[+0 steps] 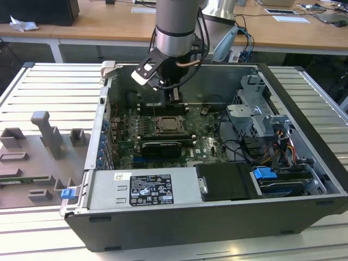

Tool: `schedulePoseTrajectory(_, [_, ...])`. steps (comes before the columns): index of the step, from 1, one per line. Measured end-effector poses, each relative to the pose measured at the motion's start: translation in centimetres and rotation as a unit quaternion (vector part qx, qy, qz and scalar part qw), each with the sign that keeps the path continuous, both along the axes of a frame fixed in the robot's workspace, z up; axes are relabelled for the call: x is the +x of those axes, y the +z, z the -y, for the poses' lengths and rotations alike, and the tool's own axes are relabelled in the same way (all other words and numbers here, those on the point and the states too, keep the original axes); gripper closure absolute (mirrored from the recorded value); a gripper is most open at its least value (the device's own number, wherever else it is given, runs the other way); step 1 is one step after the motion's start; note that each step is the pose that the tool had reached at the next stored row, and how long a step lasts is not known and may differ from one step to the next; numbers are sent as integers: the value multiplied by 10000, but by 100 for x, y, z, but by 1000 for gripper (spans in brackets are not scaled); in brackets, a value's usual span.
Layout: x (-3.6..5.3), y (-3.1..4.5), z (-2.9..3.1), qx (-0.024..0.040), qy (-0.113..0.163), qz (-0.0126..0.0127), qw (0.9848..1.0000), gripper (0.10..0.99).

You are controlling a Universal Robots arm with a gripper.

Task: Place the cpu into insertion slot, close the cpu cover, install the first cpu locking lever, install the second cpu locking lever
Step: 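Install the first cpu locking lever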

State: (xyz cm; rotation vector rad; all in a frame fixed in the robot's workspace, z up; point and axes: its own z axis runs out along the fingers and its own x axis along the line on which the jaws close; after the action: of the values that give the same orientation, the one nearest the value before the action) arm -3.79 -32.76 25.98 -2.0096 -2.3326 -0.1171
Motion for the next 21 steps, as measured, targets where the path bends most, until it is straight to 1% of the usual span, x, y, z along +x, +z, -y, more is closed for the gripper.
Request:
schedulePoseTrajectory(4, [-1, -7, 0, -14, 285, -3, 9996, 976])
schedulePoseTrajectory(5, [-2, -9, 0, -14, 392, -3, 9992, 976])
schedulePoseTrajectory(6, [-2, -10, 0, -14, 542, -4, 9985, 976])
schedulePoseTrajectory(7, [-2, -11, 0, -13, 627, -4, 9980, 976])
schedulePoseTrajectory(8, [-2, -12, 0, -14, 724, -4, 9974, 976])
schedulePoseTrajectory(9, [-2, -14, 0, -13, 879, -3, 9961, 976])
schedulePoseTrajectory(10, [-2, -15, 0, -14, 968, -4, 9953, 976])
schedulePoseTrajectory(13, [-2, -17, 0, -14, 1288, -4, 9917, 976])
schedulePoseTrajectory(15, [-2, -17, 0, -14, 1568, -3, 9876, 976])
schedulePoseTrajectory(17, [-2, -18, 0, -14, 1829, -3, 9831, 976])
schedulePoseTrajectory(18, [-2, -18, 0, -14, 2096, -2, 9778, 976])
schedulePoseTrajectory(19, [-2, -18, 0, -14, 2234, -2, 9747, 976])
schedulePoseTrajectory(20, [-2, -18, 0, -14, 2344, -2, 9721, 976])
schedulePoseTrajectory(21, [-2, -18, 0, -14, 2421, -2, 9703, 976])
